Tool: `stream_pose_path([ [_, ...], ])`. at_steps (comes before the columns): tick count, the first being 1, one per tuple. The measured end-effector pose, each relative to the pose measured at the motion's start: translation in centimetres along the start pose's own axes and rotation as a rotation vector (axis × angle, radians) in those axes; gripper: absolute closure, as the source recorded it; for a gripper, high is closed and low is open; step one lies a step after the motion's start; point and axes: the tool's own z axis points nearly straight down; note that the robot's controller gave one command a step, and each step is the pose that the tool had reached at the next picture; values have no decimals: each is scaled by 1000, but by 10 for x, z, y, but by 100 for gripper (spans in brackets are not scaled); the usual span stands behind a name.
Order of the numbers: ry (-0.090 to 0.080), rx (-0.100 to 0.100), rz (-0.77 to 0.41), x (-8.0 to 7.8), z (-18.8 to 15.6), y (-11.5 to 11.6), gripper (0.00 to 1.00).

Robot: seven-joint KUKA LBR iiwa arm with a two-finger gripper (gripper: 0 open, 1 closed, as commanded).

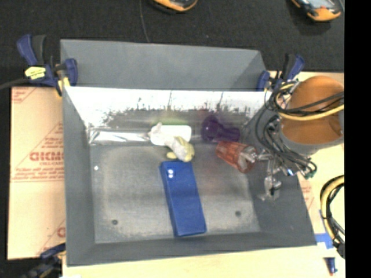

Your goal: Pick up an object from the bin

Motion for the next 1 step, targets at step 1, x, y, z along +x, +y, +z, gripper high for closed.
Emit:
stream_pose_path([
  [1, -8, 6, 24, -25, 18, 61, 0],
])
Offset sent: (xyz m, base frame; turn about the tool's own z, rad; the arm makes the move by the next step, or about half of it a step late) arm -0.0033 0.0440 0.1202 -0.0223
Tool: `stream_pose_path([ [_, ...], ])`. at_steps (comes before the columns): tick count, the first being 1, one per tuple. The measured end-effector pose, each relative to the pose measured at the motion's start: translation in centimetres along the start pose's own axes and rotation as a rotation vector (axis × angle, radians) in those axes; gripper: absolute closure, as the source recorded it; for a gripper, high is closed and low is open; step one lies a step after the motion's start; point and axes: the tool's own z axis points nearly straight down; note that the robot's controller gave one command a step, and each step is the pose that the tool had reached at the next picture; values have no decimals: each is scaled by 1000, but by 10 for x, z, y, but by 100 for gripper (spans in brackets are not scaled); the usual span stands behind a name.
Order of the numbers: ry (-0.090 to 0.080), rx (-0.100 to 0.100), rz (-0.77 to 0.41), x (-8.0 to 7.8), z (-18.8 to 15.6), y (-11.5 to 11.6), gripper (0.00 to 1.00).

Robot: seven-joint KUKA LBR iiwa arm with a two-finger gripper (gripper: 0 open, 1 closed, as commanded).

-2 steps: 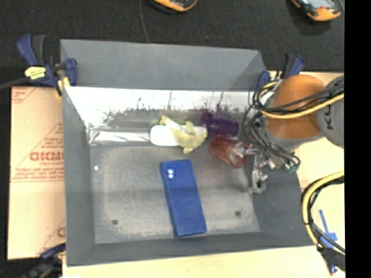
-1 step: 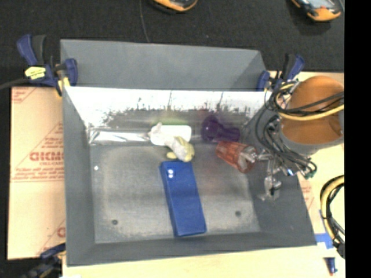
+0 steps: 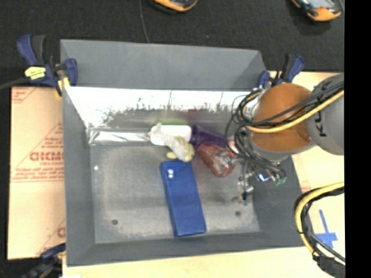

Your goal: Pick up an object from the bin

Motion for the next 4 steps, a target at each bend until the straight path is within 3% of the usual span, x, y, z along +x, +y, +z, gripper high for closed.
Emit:
stream_pose_path([
  [1, 3, -4, -21, -2, -42, 8, 0],
  [3, 5, -3, -30, -20, -187, 31, 0],
  [4, -8, 2, 28, -39, -175, 51, 0],
])
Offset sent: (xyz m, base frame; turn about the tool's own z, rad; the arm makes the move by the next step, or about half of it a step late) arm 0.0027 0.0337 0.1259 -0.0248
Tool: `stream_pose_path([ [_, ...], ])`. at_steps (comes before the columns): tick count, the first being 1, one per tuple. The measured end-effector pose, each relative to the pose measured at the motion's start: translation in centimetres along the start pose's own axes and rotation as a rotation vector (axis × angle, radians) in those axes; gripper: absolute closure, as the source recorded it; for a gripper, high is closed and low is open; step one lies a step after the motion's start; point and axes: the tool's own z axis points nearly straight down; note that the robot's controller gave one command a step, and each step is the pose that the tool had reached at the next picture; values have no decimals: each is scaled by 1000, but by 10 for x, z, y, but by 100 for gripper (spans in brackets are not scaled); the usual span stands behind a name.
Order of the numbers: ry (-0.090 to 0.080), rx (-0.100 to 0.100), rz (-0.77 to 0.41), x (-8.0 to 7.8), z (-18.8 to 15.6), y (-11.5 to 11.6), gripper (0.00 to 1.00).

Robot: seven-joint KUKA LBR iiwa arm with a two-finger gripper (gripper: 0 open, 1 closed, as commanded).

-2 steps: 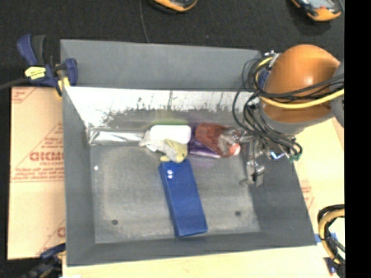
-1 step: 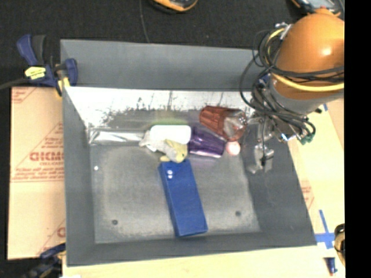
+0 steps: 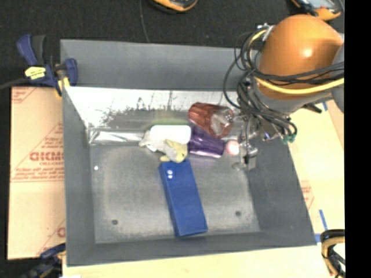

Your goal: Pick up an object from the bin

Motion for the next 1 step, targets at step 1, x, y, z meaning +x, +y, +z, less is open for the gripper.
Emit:
stream_pose_path([
  [1, 4, 0, 27, 27, 69, 35, 0],
])
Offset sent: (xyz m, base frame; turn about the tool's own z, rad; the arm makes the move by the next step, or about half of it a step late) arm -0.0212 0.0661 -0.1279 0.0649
